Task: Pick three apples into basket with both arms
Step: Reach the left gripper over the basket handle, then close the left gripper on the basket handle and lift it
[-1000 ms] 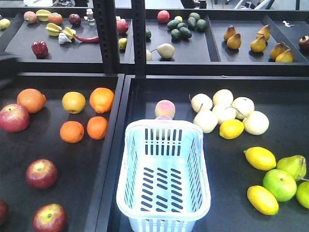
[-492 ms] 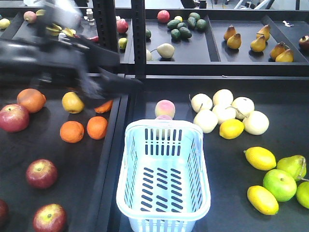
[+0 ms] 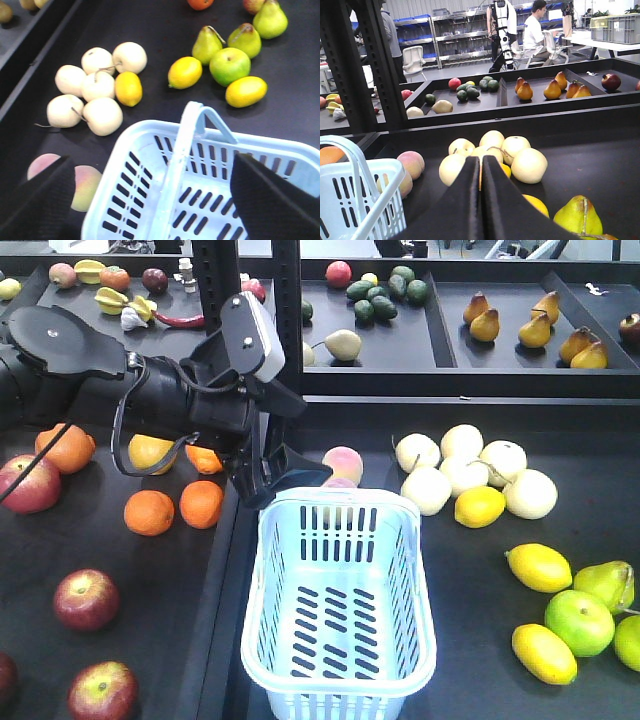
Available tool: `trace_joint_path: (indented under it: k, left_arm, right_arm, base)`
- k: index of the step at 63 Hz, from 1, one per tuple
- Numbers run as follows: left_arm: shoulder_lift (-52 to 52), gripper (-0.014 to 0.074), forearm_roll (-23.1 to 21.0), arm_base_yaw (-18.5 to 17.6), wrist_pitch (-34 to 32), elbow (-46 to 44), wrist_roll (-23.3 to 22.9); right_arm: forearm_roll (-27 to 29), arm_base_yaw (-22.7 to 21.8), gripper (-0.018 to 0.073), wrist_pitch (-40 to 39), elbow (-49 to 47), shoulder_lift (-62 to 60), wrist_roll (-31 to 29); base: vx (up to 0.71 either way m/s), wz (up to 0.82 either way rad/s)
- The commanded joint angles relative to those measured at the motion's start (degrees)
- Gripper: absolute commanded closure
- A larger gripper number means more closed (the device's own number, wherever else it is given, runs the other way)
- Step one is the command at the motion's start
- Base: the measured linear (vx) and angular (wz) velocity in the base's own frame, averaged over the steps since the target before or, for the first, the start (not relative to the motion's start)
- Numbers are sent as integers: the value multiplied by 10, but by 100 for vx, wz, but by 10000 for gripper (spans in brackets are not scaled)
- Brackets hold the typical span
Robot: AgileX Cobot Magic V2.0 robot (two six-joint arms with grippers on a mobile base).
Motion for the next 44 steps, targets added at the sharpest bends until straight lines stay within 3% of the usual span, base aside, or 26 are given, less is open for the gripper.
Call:
trace_joint_path:
  k: [1, 26, 44]
  left_arm:
    - [-20, 4, -25, -4, -25, -18, 1]
    - [44, 4, -23, -4, 3, -18, -2]
    - [101, 4, -3, -4, -21, -18, -2]
  right_arm:
    - [-1, -3, 564, -41, 6, -7, -4]
    - [-1, -3, 564, -41, 6, -7, -4]
    - [-1, -3, 564, -41, 6, -7, -4]
  base:
    - [0, 0]
    - [0, 0]
    - [0, 0]
